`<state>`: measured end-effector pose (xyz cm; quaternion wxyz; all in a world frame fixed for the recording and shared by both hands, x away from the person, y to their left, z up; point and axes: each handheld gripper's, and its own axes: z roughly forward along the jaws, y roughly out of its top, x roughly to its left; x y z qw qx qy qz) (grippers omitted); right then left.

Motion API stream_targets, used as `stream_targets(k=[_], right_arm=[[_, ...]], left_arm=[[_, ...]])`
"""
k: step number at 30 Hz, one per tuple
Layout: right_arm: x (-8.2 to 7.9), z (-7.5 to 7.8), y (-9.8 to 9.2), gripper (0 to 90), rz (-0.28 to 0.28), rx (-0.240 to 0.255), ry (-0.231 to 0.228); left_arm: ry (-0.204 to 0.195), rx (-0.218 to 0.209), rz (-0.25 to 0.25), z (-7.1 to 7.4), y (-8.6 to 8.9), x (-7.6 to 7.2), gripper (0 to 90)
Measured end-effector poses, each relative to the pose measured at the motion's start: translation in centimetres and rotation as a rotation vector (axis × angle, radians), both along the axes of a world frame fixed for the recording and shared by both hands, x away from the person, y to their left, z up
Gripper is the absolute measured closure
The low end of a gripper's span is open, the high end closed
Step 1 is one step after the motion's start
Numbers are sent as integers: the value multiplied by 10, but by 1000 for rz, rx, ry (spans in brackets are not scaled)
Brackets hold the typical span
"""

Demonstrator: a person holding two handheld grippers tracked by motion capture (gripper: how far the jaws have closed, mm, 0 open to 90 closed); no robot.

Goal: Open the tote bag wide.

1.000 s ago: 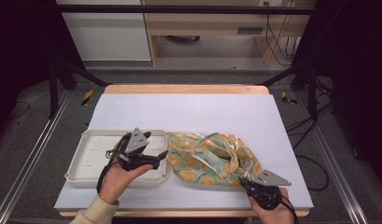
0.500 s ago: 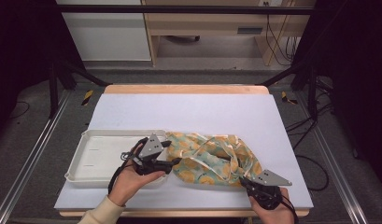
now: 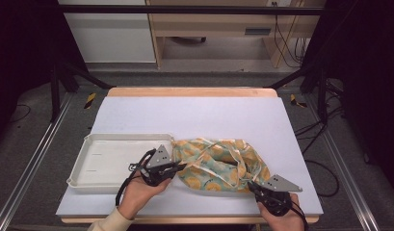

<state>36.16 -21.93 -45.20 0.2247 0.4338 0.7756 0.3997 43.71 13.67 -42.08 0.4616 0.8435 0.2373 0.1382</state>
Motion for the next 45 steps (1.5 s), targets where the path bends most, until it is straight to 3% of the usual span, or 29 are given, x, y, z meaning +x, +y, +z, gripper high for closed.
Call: stream_targets(k=[4,7,9,10,12,14,15,16,17,18,24,28,30,32,34,36,38,39,40,41,43,45], right_arm=[[0,0,-1,847,-5,1,-10],[0,1,-2,767,-9,4,-20],[-1,4,-1,646,-13,2,-39],[-3,7,-1,535,-21,3,-65],[-4,8,-1,489,-15,5,-84],[-4,10,0,309,-8,2,-103],[-4,10,0,309,-8,2,-103],[-4,11,1,234,-2,5,-93],[-4,11,1,234,-2,5,-93],[-5,13,2,167,2,6,-97],[-7,26,8,90,57,27,-93],[-5,35,12,88,85,24,-109],[3,43,17,124,108,25,-112],[5,45,20,149,109,17,-103],[22,51,32,273,138,-18,-74],[27,52,36,313,148,-26,-64],[42,51,48,380,171,-51,-37],[49,50,52,432,180,-57,-30],[58,48,59,552,195,-70,-17],[58,48,59,552,195,-70,-17],[60,48,62,707,203,-67,-19],[56,49,62,808,223,-55,-37]], left_arm=[[-6,26,-29,-4,3,-16,890],[-2,41,-40,-11,3,-28,890],[-4,65,-27,-19,7,-40,890],[-4,68,-23,-23,10,-44,890],[12,70,-6,-32,18,-52,890],[32,70,2,-38,21,-52,890],[37,79,4,-39,21,-50,890],[41,83,10,-40,21,-47,890],[41,83,10,-40,21,-47,890],[44,82,13,-40,23,-47,890],[51,99,10,-45,19,-46,888],[48,104,14,-46,19,-45,887],[25,109,4,-46,18,-43,887],[27,109,5,-46,18,-43,888],[25,109,4,-45,18,-43,887],[24,109,4,-45,18,-43,887],[24,108,0,-44,19,-43,887],[23,107,2,-44,19,-44,886],[24,106,2,-44,19,-44,886],[24,106,2,-44,19,-44,886],[23,101,8,-43,19,-43,885],[19,96,13,-41,19,-43,885]])
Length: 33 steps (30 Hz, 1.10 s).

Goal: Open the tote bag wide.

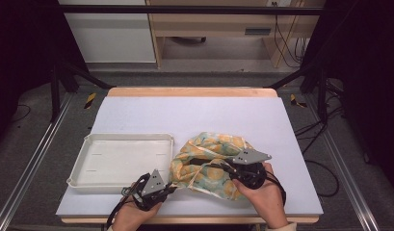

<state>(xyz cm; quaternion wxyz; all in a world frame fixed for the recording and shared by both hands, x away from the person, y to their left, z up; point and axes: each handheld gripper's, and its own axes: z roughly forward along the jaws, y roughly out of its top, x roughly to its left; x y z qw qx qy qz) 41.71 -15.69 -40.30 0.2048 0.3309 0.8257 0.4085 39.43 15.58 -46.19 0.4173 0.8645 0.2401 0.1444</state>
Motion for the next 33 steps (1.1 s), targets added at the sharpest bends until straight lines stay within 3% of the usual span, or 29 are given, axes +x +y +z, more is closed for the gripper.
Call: stream_targets(k=[1,6,11,15,22,24,30,31,33], right_arm=[[-8,1,-2,853,19,20,-11],[-30,-2,-7,878,95,59,-13],[-52,-23,-9,889,154,0,42],[-56,-33,-11,892,154,-42,68],[-57,-47,-19,895,98,-96,97],[-57,-49,-21,895,80,-131,100],[-58,-52,-25,883,76,-129,94],[-59,-50,-26,815,90,-115,82],[-60,-49,-25,771,97,-100,73]], left_arm=[[-22,5,7,4,-1,3,884],[-57,-3,21,13,-4,13,875],[-100,-29,49,24,-5,29,869],[-126,-27,60,26,-9,38,875],[-133,-27,57,20,-5,28,874],[-138,-27,56,20,-3,25,875],[-120,-31,45,18,4,17,883],[-111,-33,39,16,4,15,883],[-106,-13,25,14,3,11,884]])
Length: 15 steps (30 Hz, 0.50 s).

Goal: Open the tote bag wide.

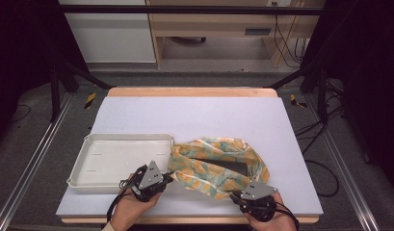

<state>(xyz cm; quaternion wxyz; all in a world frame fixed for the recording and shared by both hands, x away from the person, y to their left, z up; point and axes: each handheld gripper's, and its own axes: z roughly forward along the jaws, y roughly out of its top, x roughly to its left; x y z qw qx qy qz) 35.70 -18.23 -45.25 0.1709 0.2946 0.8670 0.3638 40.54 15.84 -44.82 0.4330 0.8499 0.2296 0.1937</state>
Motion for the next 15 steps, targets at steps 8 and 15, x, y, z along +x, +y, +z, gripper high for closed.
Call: stream_targets(k=[8,15], right_arm=[[-3,18,0,381,-7,53,-49],[0,35,-9,289,-30,97,-69]], left_arm=[[4,15,-4,-4,-2,-1,886],[8,20,2,-7,-2,0,886]])
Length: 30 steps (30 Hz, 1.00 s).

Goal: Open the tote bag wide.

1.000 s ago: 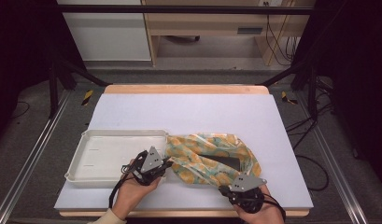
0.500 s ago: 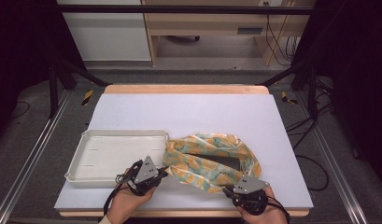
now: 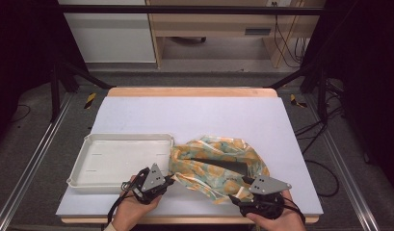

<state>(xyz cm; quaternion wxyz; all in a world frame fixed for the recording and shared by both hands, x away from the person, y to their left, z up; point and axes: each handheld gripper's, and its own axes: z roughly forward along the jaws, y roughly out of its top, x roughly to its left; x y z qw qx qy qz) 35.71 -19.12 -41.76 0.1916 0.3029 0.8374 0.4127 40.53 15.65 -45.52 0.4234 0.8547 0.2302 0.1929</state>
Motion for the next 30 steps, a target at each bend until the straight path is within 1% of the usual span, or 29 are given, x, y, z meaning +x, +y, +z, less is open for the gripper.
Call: stream_targets(k=[4,6,7,8,9,10,11,14,16,17,20,21,24,27,29,30], right_arm=[[6,9,-4,273,-15,16,3],[12,12,-3,262,-18,13,6],[21,14,0,261,-17,7,12],[21,14,0,261,-17,7,12],[32,15,5,262,-19,3,20],[32,15,5,262,-19,3,20],[36,15,7,270,-22,-1,20],[52,16,16,293,-7,-4,30],[61,14,23,311,4,-19,38],[63,13,26,323,6,-19,41],[66,10,31,348,16,-19,39],[65,7,35,371,14,-13,29],[64,4,37,379,15,-3,27],[62,-2,39,378,30,-13,38],[62,-6,39,365,26,-30,49],[62,-6,39,365,26,-30,49]], left_arm=[[3,5,-4,-1,0,-1,885],[1,5,-5,0,-1,-2,885],[2,5,-5,0,-1,-2,885],[2,4,-4,0,-1,-2,885],[2,3,-7,0,-1,-2,885],[2,4,-9,0,-2,-2,885],[3,7,-12,0,-2,-3,886],[4,11,-19,0,-4,-5,886],[6,14,-24,0,-4,-6,885],[7,14,-27,0,-5,-6,885],[10,20,-33,0,-5,-7,886],[15,26,-38,-1,-5,-7,886],[20,32,-43,-1,-6,-7,886],[24,35,-48,-2,-7,-7,886],[25,40,-49,-2,-7,-7,886],[25,41,-50,-2,-7,-8,886]])
